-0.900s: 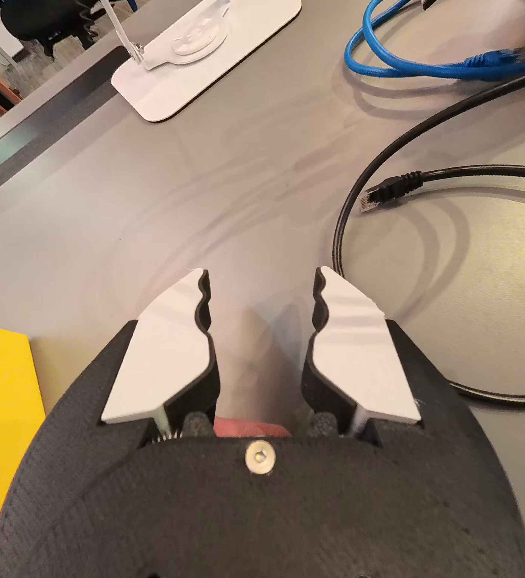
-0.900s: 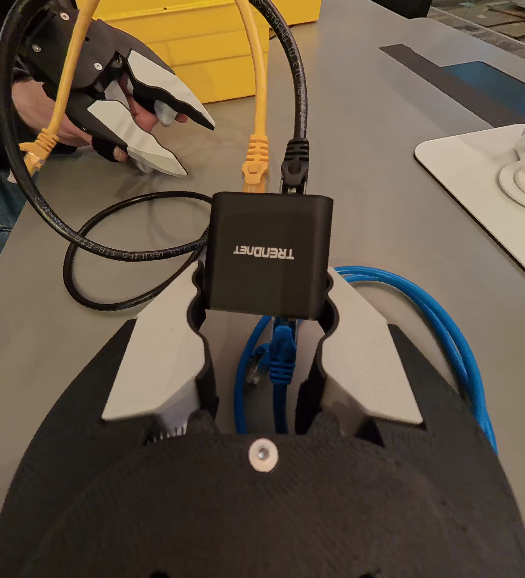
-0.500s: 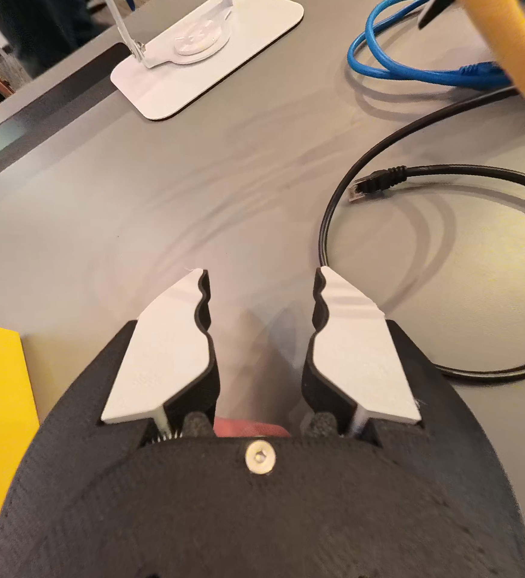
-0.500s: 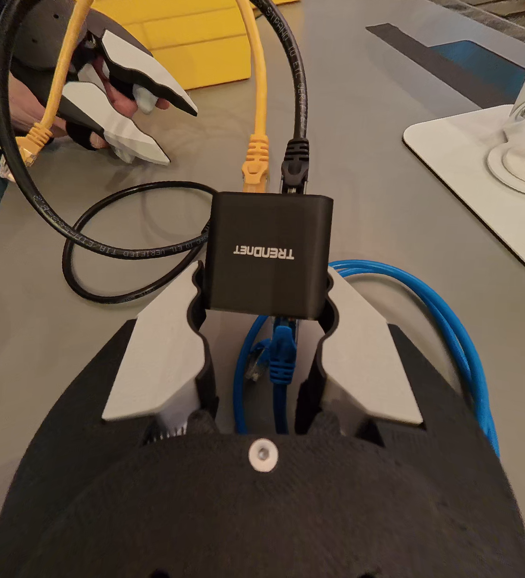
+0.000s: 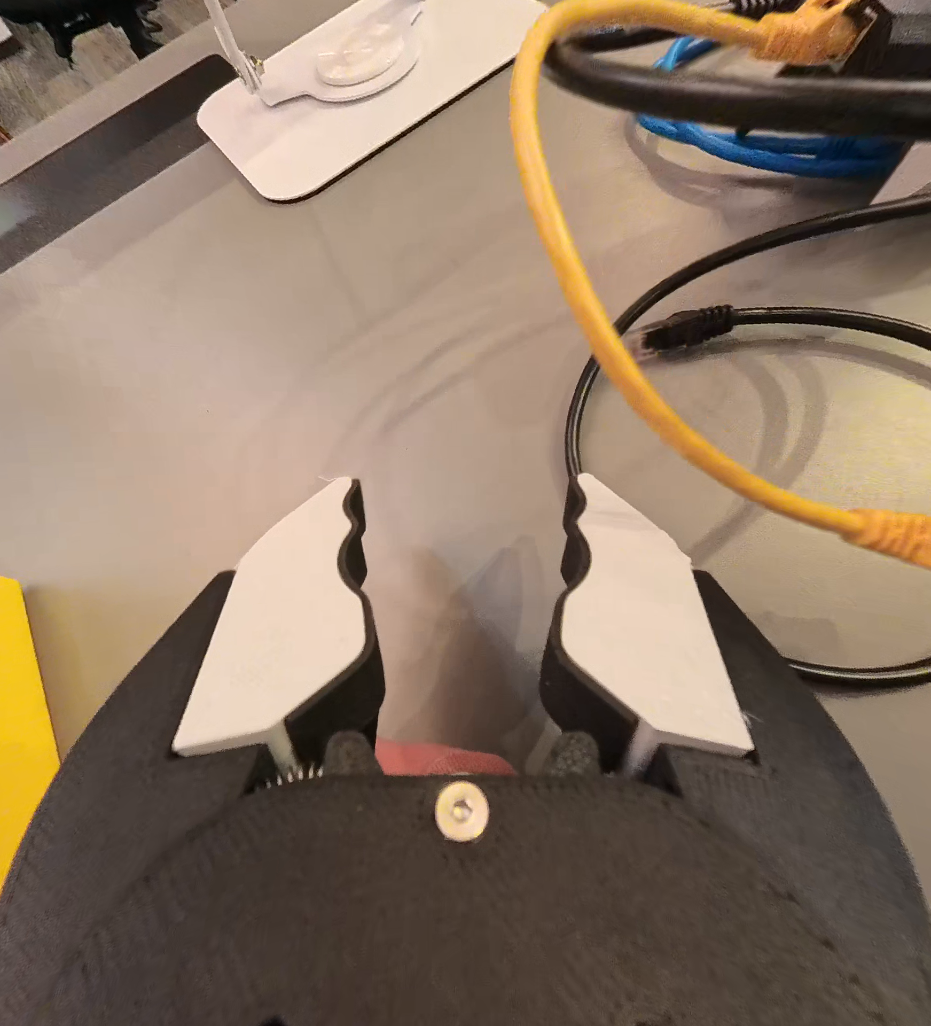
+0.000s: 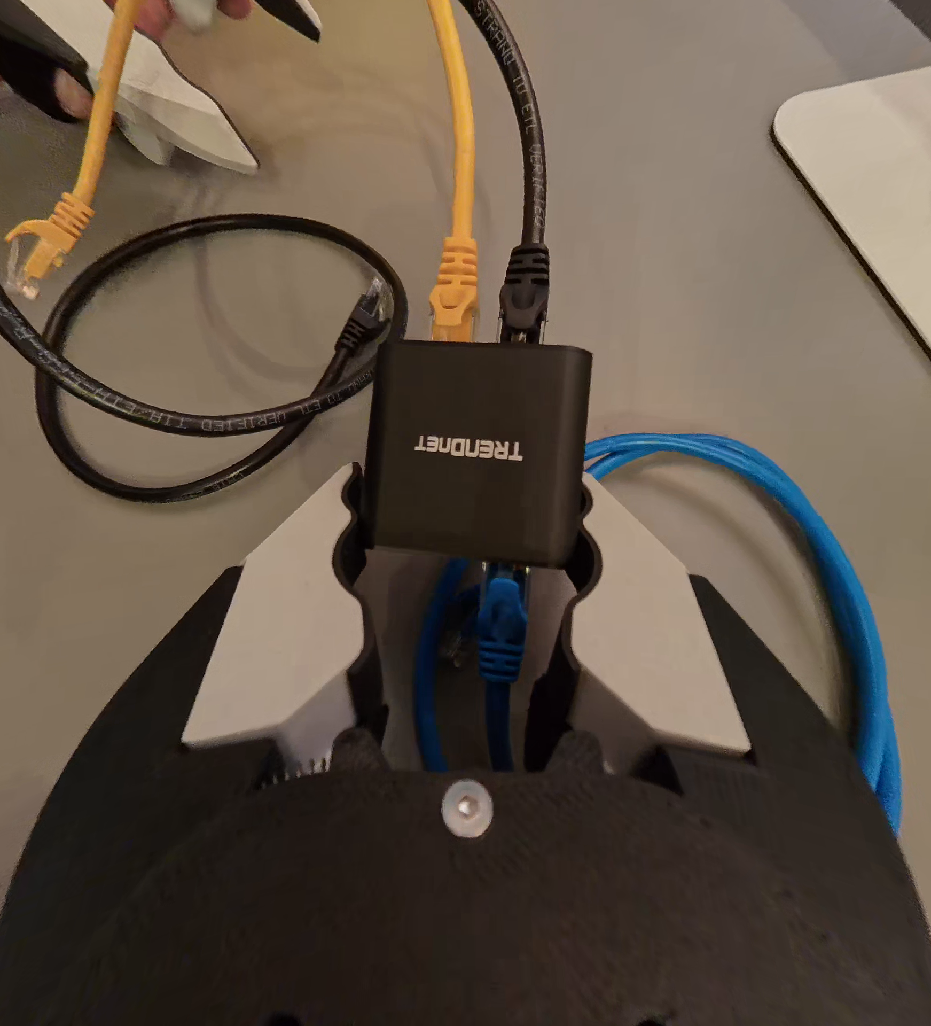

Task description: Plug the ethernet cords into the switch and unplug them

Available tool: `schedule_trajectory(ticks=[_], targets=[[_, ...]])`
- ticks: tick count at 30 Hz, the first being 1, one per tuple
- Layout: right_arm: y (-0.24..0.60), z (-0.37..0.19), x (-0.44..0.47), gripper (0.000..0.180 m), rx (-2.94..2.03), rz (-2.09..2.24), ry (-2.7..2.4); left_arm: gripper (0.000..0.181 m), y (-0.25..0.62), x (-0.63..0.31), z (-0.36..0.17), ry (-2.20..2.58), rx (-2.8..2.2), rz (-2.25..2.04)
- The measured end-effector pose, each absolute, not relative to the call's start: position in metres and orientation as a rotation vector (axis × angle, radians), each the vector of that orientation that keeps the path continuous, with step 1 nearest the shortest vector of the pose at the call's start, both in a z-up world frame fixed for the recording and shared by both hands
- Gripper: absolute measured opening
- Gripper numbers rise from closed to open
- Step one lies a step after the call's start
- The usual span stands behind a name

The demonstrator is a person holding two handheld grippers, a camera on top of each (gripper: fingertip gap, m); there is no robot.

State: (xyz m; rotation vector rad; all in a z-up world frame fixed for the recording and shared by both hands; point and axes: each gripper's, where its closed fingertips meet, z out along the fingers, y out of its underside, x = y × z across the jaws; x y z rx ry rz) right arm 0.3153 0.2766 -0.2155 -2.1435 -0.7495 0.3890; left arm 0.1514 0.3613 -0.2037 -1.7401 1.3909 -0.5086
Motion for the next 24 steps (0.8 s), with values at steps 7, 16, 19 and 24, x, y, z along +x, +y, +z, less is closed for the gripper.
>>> schedule_trajectory(ticks=[7,16,19,24], targets=[[0.293,-0.224,0.326,0.07,-2.217,0.286,-0.708,0.069,0.361,0.152,-0.204,1.397,-1.73,-0.481],[0.325,-0.228,0.351,0.071,-2.259,0.143,-0.533,0.071,0.361,0.155,-0.203,1.397,-1.723,-0.501],[0.325,-0.227,0.351,0.071,-2.247,0.134,-0.532,0.073,0.361,0.157,-0.204,1.409,-1.714,-0.49],[0.324,-0.223,0.35,0.08,-2.202,0.1,-0.548,0.076,0.362,0.157,-0.203,1.392,-1.727,-0.505]])
